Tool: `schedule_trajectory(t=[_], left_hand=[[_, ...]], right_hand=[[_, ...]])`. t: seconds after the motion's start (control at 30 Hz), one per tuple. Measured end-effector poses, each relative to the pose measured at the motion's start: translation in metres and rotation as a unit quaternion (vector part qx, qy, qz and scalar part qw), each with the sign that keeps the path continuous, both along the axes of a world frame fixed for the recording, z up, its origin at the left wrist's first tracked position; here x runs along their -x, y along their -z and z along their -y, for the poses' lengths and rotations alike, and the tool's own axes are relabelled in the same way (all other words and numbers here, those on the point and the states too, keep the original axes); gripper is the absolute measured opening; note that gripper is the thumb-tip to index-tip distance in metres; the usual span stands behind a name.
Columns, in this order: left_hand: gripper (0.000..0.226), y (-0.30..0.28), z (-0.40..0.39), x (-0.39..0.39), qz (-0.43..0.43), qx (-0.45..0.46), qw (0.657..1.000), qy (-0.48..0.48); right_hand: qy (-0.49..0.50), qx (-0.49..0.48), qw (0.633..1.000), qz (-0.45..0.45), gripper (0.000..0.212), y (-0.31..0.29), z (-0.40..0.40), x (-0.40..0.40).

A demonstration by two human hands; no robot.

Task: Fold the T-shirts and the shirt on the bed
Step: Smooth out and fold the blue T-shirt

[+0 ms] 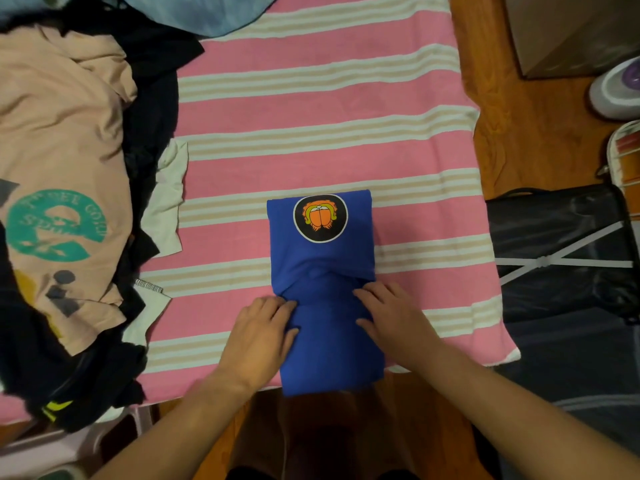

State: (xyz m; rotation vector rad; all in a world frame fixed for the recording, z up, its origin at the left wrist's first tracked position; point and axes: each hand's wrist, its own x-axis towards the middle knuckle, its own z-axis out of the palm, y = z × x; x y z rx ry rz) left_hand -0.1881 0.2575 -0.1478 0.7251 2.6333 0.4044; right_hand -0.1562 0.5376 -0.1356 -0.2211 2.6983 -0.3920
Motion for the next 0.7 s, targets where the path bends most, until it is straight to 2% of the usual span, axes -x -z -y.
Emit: schedule_trajectory(t=[0.1,0.2,0.3,0.5,0.6,0.7], left_hand=[[0.042,0.004,-0.013,0.000,-0.032,0.052,0.998,-0.002],[0.024,-0.006,-0.029,0.013,-0.079,0.037,0.996,-0.031],[0.009,-0.013,-0.037,0.029,-0.111,0.033,0.992,-0.048],[0.029,0.003,-0.048,0.065,-0.084,0.052,0.993,0.060],[0.031,0.004,-0.047,0.071,-0.038,0.029,0.999,0.021],[0.027,0.008,-0.035,0.064,-0.029,-0.021,0.999,0.001]], right_hand=[[0.021,-0.023,0.999,0.022,0.052,0.009,0.009,-0.001],[0.059,0.003,0.998,-0.011,0.033,0.005,0.018,0.008],[0.078,0.003,0.993,-0.089,0.022,-0.005,0.023,0.025],[-0.044,-0.080,0.991,-0.099,0.044,0.006,0.028,0.069],[-0.052,-0.076,0.990,-0.103,0.038,0.006,0.024,0.079],[-0.047,-0.037,0.990,-0.124,0.026,0.012,0.016,0.067]])
